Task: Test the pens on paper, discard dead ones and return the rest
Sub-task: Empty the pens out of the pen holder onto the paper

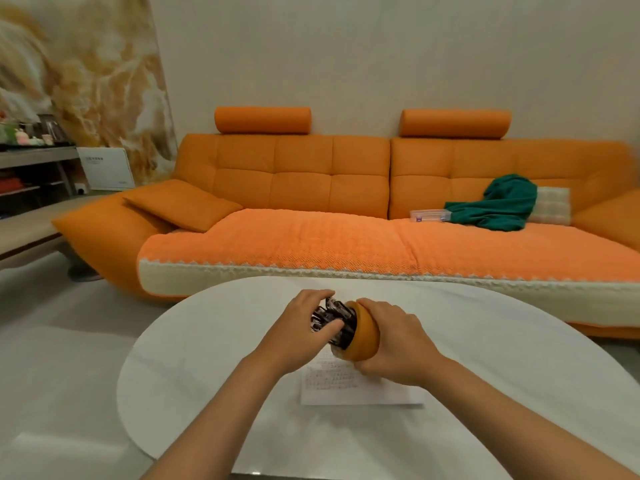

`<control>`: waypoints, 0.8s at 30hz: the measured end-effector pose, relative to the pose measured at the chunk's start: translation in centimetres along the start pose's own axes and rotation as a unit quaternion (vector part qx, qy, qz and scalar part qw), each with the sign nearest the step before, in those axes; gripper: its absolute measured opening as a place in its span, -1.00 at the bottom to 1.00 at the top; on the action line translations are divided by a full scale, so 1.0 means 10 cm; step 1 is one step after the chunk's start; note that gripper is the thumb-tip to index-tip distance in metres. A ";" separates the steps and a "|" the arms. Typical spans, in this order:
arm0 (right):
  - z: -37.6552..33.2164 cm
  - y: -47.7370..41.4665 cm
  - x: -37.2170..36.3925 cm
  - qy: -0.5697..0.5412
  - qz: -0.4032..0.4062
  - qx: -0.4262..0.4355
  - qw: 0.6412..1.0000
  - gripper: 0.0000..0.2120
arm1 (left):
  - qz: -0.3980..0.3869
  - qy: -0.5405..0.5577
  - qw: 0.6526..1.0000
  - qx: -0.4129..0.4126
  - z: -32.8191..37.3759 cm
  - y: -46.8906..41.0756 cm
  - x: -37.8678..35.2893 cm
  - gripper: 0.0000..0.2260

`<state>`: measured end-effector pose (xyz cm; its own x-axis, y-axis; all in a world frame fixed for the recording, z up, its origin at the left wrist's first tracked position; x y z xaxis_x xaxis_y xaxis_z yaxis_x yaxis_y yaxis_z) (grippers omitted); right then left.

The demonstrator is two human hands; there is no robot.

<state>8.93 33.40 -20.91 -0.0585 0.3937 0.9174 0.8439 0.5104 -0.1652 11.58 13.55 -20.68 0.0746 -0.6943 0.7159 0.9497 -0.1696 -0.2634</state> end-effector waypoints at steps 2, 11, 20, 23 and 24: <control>0.11 0.04 -0.01 0.046 -0.011 -0.005 0.999 -0.10 | -0.014 -0.012 1.000 -0.004 -0.02 0.00 -0.11 -0.51; 0.33 -0.12 -0.21 0.245 0.014 0.073 0.967 -0.13 | -0.052 -0.117 0.991 -0.027 -0.30 -0.03 -0.38 -0.36; 0.36 -0.20 -0.30 0.350 0.031 0.113 0.929 -0.16 | -0.085 -0.106 0.991 0.008 -0.36 -0.08 -0.67 -0.12; 0.35 -0.18 -0.32 0.370 0.032 0.118 0.921 -0.16 | -0.117 -0.118 0.986 0.030 -0.38 -0.12 -0.77 -0.06; 0.36 -0.17 -0.31 0.377 0.031 0.121 0.918 -0.18 | -0.127 -0.123 0.984 0.033 -0.39 -0.13 -0.81 -0.09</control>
<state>5.74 34.05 -24.79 0.4486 -0.1669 0.8780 0.6849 0.6954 -0.2178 8.55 16.63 -28.63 -0.1036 -0.4443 0.8899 0.9643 -0.2640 -0.0196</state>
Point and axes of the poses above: each hand's wrist, its own y-axis away from the middle knuckle, its own x-axis out of the back of the hand, z = x × y, the point moved 2 cm from there along -y, towards the middle knuckle, and after that the axes turned 6 degrees about -z, right-handed, at the moved point
